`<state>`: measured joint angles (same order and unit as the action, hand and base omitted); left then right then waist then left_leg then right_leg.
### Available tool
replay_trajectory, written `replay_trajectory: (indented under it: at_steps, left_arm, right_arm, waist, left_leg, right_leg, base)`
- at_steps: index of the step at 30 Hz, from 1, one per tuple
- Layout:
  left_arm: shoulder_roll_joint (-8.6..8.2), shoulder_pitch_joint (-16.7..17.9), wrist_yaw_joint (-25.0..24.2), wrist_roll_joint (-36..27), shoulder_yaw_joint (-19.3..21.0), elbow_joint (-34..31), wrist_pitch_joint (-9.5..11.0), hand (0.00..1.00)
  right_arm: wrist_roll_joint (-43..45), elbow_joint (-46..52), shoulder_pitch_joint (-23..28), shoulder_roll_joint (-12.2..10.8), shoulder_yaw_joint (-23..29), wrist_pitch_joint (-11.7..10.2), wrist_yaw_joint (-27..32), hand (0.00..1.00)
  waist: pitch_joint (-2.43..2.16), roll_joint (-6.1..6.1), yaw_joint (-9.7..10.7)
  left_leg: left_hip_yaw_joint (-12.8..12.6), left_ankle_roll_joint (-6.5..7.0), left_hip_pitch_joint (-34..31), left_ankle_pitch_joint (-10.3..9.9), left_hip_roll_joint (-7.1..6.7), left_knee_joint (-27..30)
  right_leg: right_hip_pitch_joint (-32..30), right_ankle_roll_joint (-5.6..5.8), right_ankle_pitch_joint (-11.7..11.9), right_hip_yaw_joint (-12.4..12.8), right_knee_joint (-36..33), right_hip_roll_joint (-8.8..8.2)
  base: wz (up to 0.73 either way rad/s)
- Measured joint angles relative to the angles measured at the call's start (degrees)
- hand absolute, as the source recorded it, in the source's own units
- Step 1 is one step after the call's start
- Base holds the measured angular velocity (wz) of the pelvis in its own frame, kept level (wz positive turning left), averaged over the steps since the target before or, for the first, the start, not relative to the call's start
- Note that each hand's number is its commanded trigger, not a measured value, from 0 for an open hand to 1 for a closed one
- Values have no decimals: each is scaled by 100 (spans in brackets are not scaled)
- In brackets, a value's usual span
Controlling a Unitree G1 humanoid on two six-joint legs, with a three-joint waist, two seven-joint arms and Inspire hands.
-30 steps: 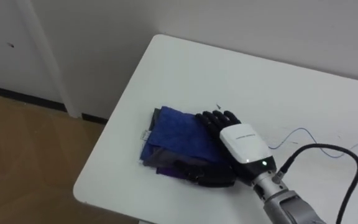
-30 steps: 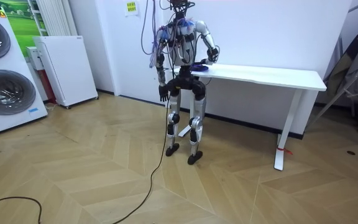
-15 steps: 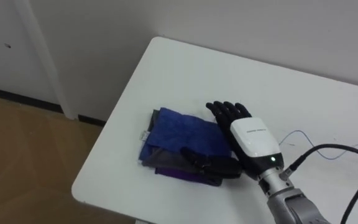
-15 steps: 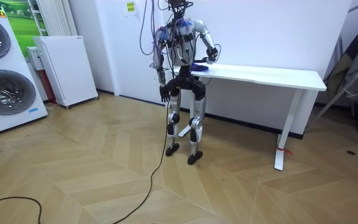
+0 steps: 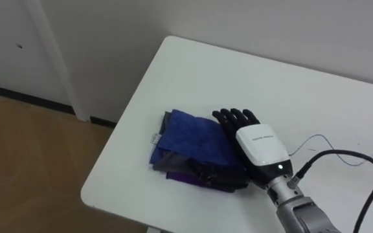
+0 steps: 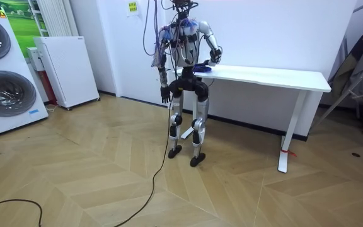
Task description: Wipe table
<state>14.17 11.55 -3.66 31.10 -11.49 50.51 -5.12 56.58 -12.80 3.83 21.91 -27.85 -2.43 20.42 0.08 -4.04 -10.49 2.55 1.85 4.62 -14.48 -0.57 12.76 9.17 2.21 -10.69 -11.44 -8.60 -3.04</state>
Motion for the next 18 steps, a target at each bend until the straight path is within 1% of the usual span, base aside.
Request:
replay_trajectory:
  at_steps: [2,4,5,6,9,10,11,12,13,18]
  left_arm:
    - [-1,9,-1,-1,-1,1,0,0]
    - [0,28,-1,-1,-1,1,0,0]
    - [2,52,-1,-13,0,1,0,0]
    - [2,73,-1,-13,-1,5,1,0]
    - [3,147,-13,-14,-2,10,1,0]
    - [4,152,-37,-14,-1,11,1,0]
    - [4,167,-42,-13,5,11,1,0]
    - [5,173,-46,-13,10,11,1,0]
    - [5,187,-57,-13,13,10,1,0]
    - [14,247,-97,-13,17,6,2,0]
  right_arm:
    - [-1,-251,5,-8,-51,5,-72,0]
    - [-18,-330,4,-9,-53,20,-86,0]
    - [-13,-355,-14,-11,-53,36,-98,0]
    - [-14,-377,-34,-14,-53,46,-113,0]
    - [-77,-527,-47,-30,-52,53,-127,0]
    - [-204,-535,-53,-30,-44,56,-160,7]
    - [-227,-622,-113,-32,-41,46,-176,78]
    - [-227,-687,-161,-35,-41,43,-179,100]
    - [-227,-766,-233,-35,-41,52,-186,100]
    - [-231,-840,-419,-76,-15,62,-102,100]
  waist:
    - [-11,-18,-42]
    - [-10,-17,-70]
    - [-3,-13,-93]
    - [13,4,-92]
    - [27,-9,-80]
    - [31,-28,-83]
    - [37,-60,-94]
    - [45,-74,-95]
    - [54,-96,-104]
    - [45,-116,-103]
  left_leg:
    - [55,0,7,0,-6,-1]
    - [78,0,21,0,-8,-2]
    - [97,0,65,0,-6,-9]
    - [111,0,87,0,-6,-11]
    - [163,0,107,0,-10,-8]
    - [227,0,106,0,-15,-6]
    - [246,-2,107,1,-15,-1]
    - [257,-3,106,2,-14,3]
    - [270,-4,100,2,-14,12]
    - [278,-4,55,2,-23,76]
  right_leg:
    - [13,0,0,0,0,-1]
    - [23,0,0,12,0,-1]
    - [42,0,0,0,0,0]
    - [71,0,0,-13,5,0]
    - [161,4,-3,-58,10,-1]
    - [171,5,-3,-73,8,-1]
    - [171,5,-3,-82,8,0]
    - [170,5,-4,-91,9,0]
    - [170,5,-3,-144,11,0]
    - [180,5,-3,-220,2,-10]
  base:
    - [9]
    - [6]
    - [0]
    - [5]
    - [17]
    - [18]
    - [13]
    - [4]
    - [0]
    - [0]
